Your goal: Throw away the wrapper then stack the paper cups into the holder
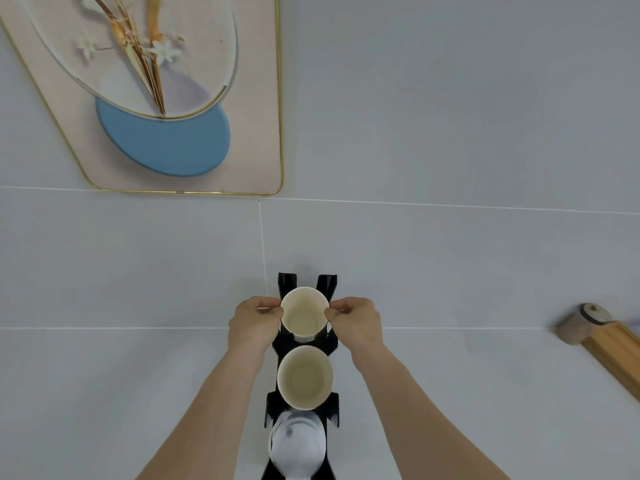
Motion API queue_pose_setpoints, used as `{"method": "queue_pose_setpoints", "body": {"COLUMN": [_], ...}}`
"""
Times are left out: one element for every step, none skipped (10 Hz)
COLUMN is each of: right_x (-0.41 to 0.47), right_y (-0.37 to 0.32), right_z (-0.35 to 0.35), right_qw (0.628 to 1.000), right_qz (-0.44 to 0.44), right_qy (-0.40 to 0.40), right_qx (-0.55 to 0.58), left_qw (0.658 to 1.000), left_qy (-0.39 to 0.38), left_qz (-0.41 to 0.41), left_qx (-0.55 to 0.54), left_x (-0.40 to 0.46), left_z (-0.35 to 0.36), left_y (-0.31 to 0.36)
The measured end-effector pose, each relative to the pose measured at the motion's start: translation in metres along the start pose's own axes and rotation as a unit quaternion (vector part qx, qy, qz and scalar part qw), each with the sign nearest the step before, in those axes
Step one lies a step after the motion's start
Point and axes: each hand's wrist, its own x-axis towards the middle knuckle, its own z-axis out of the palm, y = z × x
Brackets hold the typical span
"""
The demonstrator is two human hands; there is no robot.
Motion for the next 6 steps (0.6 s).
{"method": "queue_pose_setpoints", "body": {"right_x": [-0.001, -0.005, -0.009, -0.019, -0.029, -0.043], "right_y": [0.000, -0.001, 0.002, 0.001, 0.001, 0.002], "right_z": [0.001, -0.002, -0.006, -0.014, -0.024, -0.032], "right_qw": [1.000, 1.000, 0.999, 0.998, 0.994, 0.986], "right_qz": [-0.001, 0.002, -0.003, -0.014, -0.030, -0.054], "right_qy": [0.007, 0.004, -0.005, -0.009, -0.015, -0.009], "right_qx": [-0.002, -0.020, -0.034, -0.062, -0.106, -0.157], "left_qw": [1.000, 1.000, 0.999, 0.996, 0.987, 0.967], "left_qy": [0.002, 0.007, 0.008, -0.008, -0.024, -0.026], "left_qz": [0.002, 0.007, 0.025, 0.056, 0.105, 0.157], "left_qx": [0.005, 0.019, 0.033, 0.066, 0.123, 0.199], "left_x": [-0.001, -0.004, -0.010, -0.017, -0.022, -0.029], "left_z": [0.000, -0.001, -0.007, -0.018, -0.027, -0.034], "left_y": [0.001, 0.002, 0.003, 0.007, 0.007, 0.008]}}
